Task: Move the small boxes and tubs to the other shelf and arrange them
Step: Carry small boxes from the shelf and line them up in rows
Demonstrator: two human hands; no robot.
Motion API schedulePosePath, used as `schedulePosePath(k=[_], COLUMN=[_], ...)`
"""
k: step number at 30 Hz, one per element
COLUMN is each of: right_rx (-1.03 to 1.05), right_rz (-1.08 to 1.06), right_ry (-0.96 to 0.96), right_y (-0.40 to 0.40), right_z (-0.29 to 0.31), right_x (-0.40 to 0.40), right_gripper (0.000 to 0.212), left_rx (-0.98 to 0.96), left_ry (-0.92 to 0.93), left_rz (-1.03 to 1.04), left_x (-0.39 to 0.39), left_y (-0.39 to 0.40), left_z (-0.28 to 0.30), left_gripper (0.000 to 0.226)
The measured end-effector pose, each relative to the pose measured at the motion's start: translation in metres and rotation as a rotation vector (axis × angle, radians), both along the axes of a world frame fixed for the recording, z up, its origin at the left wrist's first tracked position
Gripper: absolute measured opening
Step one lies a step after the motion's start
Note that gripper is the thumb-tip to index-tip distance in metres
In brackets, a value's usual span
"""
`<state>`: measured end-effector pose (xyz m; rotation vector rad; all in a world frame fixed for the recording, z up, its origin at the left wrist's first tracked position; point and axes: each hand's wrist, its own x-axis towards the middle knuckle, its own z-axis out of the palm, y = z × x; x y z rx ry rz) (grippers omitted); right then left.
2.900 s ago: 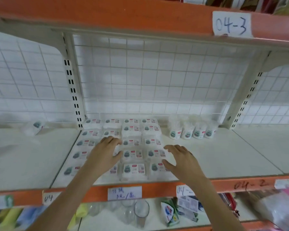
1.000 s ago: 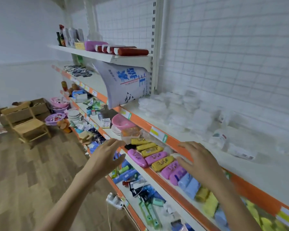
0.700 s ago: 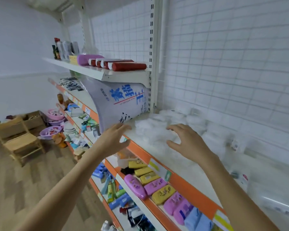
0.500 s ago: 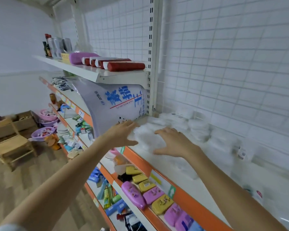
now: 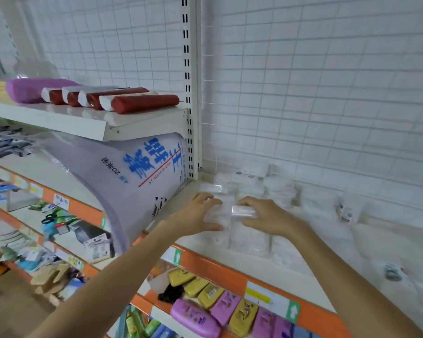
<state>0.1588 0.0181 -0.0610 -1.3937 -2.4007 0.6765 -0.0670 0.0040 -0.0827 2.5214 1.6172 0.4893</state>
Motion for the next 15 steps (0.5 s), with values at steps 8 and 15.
schedulePosePath(k=[8,15], right_rx=[0.004,-0.151], right_rz=[-0.375,-0.391], right_ry=[0.551,0.804], right_y=[-0.016,-0.029], right_z=[0.011,0.014], right_x=[0.006,0.012], right_gripper=[0.033,0.027], left_rx=[-0.05,-0.162], left_ry=[-0.302,-0.677], left_rz=[-0.131,-0.12], left_x=[-0.008,-0.012], left_y=[0.014,0.017], left_z=[0.015,0.03], left_gripper=[0.044,0.018])
